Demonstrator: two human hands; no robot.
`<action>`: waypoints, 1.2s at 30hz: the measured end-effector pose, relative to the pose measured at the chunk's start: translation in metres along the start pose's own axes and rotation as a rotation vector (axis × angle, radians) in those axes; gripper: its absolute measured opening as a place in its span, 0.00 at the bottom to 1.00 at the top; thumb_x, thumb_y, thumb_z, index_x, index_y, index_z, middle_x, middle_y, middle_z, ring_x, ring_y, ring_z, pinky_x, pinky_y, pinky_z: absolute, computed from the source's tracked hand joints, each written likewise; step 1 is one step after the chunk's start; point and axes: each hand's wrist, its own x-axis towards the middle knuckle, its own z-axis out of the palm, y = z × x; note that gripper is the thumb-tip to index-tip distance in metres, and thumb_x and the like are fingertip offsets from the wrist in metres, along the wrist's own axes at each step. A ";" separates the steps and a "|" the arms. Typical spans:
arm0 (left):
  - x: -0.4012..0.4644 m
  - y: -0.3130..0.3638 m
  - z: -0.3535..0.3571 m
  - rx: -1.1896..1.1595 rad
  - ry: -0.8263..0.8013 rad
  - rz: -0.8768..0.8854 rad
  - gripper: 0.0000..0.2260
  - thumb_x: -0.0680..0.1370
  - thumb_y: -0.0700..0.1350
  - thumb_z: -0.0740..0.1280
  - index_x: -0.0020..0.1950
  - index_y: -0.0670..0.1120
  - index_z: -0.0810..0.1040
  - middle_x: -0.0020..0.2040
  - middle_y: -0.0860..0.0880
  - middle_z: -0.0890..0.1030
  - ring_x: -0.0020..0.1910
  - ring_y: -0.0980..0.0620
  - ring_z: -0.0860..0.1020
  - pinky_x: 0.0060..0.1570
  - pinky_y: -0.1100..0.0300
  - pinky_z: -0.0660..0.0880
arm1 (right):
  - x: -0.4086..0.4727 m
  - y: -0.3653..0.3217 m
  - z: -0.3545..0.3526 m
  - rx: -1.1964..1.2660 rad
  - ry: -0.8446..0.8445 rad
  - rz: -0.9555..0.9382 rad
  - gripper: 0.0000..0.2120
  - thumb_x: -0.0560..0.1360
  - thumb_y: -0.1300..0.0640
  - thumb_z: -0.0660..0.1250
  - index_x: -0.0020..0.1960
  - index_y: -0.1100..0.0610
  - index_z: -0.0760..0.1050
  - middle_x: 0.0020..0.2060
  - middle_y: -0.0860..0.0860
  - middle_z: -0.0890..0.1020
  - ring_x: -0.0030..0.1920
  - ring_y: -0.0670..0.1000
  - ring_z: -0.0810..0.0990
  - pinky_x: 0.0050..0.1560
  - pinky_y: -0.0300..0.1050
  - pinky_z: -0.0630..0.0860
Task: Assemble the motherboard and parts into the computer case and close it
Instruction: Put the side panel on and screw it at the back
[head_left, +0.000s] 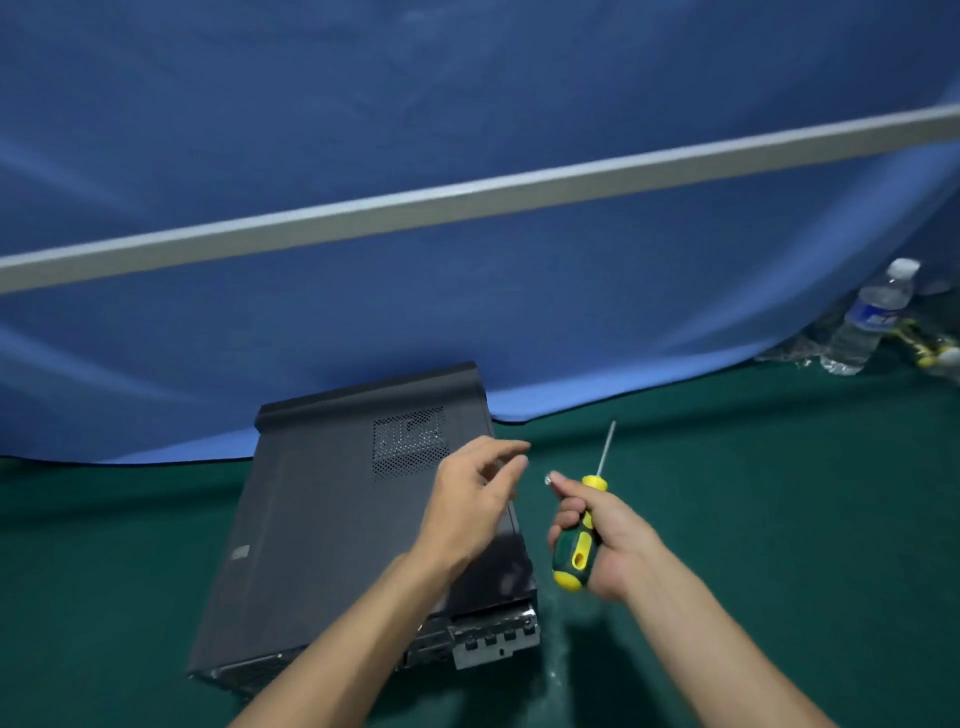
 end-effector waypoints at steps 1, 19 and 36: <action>-0.009 0.012 0.000 -0.001 -0.004 0.044 0.05 0.77 0.39 0.68 0.49 0.46 0.83 0.41 0.51 0.80 0.34 0.50 0.79 0.36 0.53 0.76 | -0.010 0.005 0.002 0.019 -0.026 0.005 0.09 0.75 0.60 0.67 0.37 0.57 0.72 0.17 0.46 0.67 0.16 0.43 0.67 0.21 0.33 0.69; -0.124 0.080 -0.026 0.344 0.289 0.382 0.06 0.76 0.40 0.67 0.46 0.42 0.84 0.39 0.50 0.83 0.37 0.56 0.79 0.39 0.63 0.75 | -0.131 0.061 0.015 0.081 -0.277 0.038 0.11 0.76 0.59 0.65 0.36 0.60 0.76 0.18 0.46 0.69 0.16 0.43 0.68 0.21 0.32 0.69; -0.123 0.090 -0.119 -1.111 0.471 -0.576 0.09 0.80 0.35 0.60 0.42 0.36 0.74 0.36 0.39 0.82 0.36 0.45 0.83 0.49 0.51 0.78 | -0.132 0.088 0.001 -1.731 0.049 -1.006 0.18 0.75 0.36 0.62 0.63 0.34 0.70 0.52 0.40 0.81 0.52 0.46 0.77 0.42 0.41 0.67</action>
